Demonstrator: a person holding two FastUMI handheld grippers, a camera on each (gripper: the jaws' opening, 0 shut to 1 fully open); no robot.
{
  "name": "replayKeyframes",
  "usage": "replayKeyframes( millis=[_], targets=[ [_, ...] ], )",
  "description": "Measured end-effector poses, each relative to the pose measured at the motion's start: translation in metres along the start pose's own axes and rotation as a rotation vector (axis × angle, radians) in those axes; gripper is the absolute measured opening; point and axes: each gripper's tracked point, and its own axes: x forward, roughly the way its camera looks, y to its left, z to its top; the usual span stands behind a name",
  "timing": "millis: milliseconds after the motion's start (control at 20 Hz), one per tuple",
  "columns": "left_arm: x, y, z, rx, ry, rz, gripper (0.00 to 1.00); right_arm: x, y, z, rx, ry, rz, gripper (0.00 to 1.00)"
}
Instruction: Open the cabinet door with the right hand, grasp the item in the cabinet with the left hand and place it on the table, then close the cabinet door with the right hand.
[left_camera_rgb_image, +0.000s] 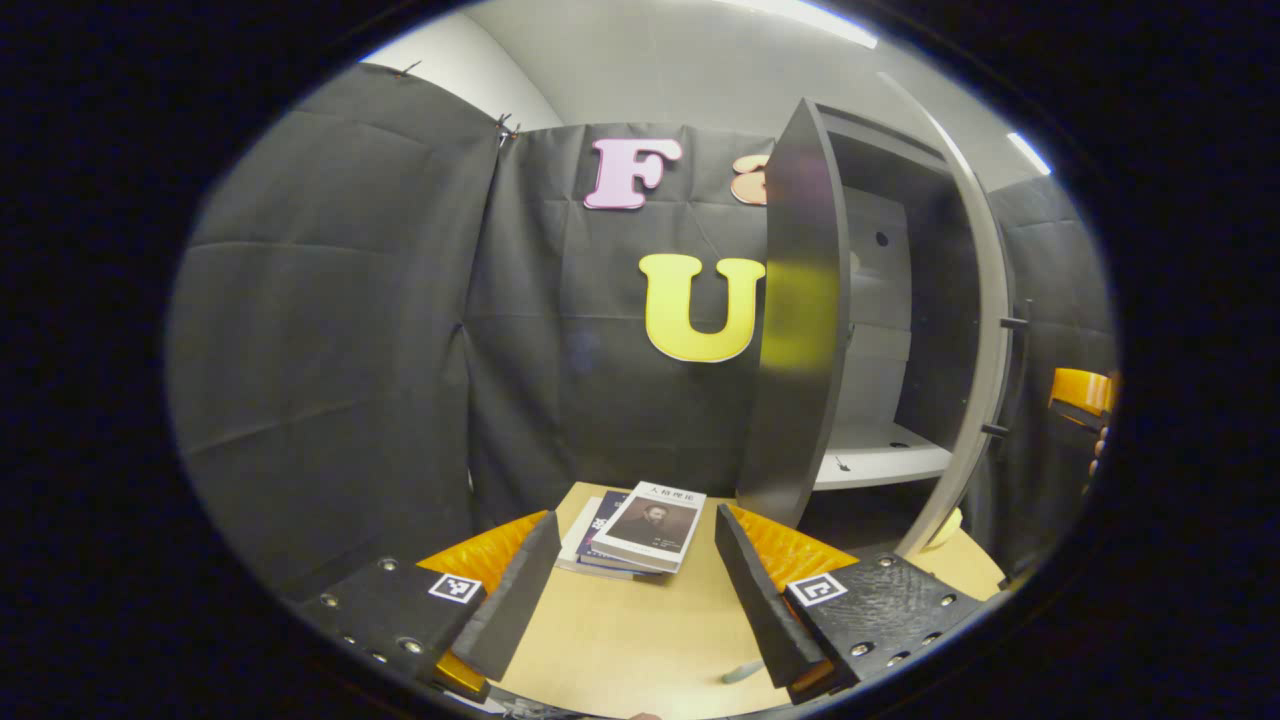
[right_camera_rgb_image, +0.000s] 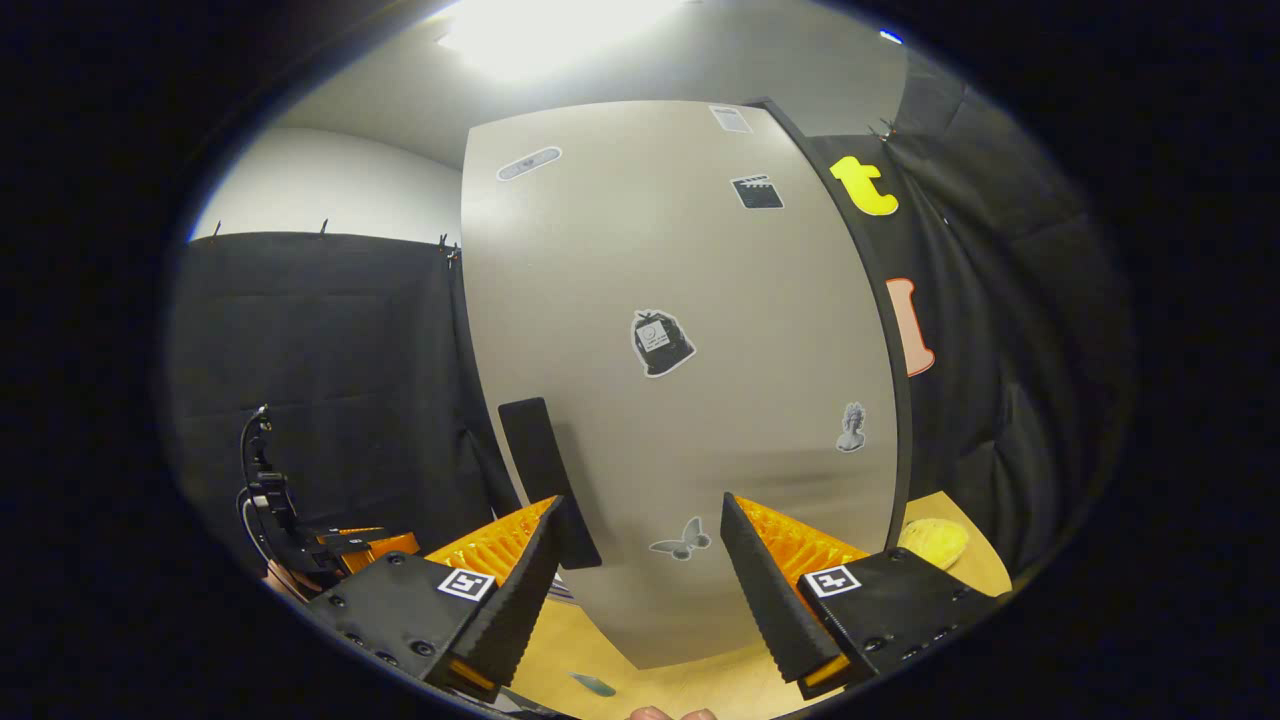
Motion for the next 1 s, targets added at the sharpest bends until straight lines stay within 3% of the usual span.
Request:
replayKeyframes(
  millis=[200,500,850,1000],
  targets=[
    [-0.001,-0.017,0.007,0.019,-0.011,-0.002,0.95,-0.007,-0.027,0.003,-0.003,0.013,-0.079,0.96],
    [-0.015,-0.065,0.016,-0.037,-0.048,-0.013,0.92,-0.024,-0.118,0.016,0.002,0.032,-0.214,0.98],
    [-0.038,-0.117,0.047,0.008,-0.117,0.018,0.92,-0.050,-0.176,0.049,0.064,-0.006,-0.236,0.98],
    [-0.042,-0.144,0.057,-0.033,-0.142,-0.004,0.92,-0.058,-0.198,0.065,0.041,-0.031,-0.239,0.97]
  ],
)
